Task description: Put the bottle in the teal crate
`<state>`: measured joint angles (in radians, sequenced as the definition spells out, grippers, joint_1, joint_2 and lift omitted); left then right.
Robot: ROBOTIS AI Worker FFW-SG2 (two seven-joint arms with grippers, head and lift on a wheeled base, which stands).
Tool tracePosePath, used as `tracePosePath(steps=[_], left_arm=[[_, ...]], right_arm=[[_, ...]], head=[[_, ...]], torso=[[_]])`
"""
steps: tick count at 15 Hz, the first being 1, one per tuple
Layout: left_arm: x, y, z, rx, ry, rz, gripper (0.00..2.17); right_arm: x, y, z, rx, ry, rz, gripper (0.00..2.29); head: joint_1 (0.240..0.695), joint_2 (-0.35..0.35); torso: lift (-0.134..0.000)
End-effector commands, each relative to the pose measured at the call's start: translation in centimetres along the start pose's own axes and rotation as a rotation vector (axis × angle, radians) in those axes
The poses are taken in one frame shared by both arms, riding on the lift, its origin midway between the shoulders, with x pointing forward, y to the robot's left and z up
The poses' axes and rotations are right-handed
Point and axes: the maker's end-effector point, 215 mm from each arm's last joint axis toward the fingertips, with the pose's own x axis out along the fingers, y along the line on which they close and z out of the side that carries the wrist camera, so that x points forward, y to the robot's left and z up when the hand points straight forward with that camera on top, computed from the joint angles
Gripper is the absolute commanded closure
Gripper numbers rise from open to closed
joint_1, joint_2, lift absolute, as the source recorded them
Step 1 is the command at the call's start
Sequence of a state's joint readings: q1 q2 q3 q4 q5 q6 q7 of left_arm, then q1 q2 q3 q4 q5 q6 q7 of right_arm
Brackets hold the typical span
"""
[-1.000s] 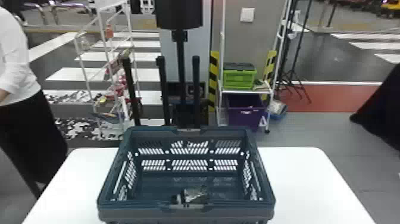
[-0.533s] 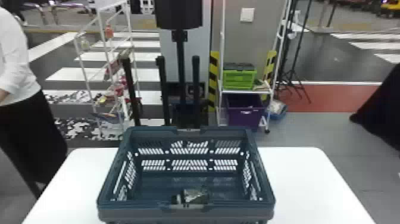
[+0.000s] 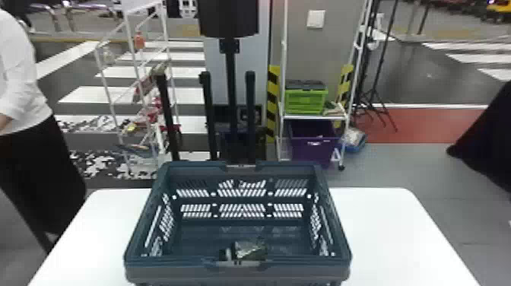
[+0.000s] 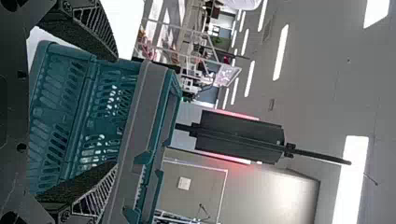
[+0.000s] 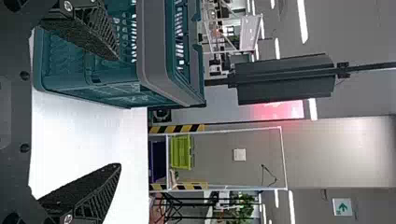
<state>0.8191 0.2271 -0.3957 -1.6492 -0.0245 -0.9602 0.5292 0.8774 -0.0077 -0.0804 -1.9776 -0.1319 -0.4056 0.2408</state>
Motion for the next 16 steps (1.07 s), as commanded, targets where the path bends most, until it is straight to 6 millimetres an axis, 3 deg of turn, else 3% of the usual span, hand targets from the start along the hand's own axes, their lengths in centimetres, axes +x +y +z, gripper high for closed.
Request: tracePosePath(steps=[1,16], left_arm=[[-0.04,0.02,-0.05,0.000,0.001,0.000,0.10],[-0.55,-0.11,-0.32,0.002,0.010,-0.002,0.10]], right_arm=[[-0.13,-0.20,-0.18,0.012,0.002,-0.011,0.08],[-0.91,-0.47,0.03,0.031,-0.008,-0.024,0.08]], head=[[0.499,0.000],[0.499,0.000]], torso=[[0.000],[0.000]])
